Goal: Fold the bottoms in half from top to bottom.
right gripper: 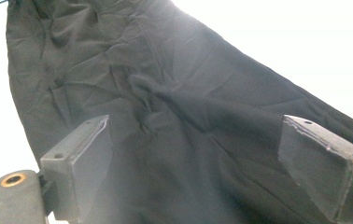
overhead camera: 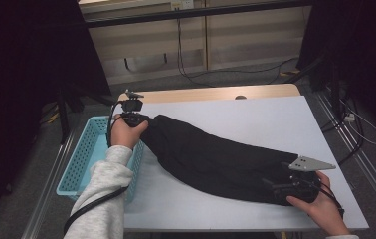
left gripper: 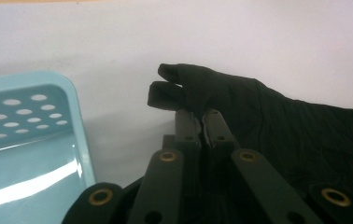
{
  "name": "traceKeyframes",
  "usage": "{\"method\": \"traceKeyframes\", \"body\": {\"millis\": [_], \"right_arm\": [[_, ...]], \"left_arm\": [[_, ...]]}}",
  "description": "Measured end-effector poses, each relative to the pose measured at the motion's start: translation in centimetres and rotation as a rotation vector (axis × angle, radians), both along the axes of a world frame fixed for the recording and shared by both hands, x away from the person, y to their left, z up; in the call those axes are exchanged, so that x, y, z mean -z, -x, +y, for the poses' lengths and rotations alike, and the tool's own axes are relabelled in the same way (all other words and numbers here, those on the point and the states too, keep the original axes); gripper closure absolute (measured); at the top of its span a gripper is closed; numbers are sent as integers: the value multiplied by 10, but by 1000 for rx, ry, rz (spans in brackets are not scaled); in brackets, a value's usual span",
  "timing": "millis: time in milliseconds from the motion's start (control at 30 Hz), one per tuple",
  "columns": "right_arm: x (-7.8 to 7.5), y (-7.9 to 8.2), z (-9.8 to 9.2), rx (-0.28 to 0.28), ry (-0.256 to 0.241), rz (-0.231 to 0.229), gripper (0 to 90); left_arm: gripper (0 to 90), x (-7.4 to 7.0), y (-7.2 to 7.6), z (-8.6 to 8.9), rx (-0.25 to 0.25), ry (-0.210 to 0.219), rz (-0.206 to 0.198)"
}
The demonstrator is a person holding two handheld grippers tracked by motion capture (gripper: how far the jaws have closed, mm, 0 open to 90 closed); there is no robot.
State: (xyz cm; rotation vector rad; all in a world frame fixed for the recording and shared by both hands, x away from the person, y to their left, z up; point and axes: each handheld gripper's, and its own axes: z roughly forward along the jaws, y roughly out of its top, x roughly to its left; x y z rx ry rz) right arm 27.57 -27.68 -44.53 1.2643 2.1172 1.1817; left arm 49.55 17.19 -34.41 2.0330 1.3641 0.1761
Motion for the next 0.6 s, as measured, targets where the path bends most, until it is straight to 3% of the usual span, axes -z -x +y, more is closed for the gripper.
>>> {"method": "traceKeyframes", "body": {"millis": [300, 600], "right_arm": [[0, 0, -1, -5, 0, -3, 103], [0, 1, 0, -7, 3, 1, 102]], "left_arm": [[865, -12, -2, 6, -13, -11, -12], [864, -2, 4, -11, 14, -10, -1]]}}
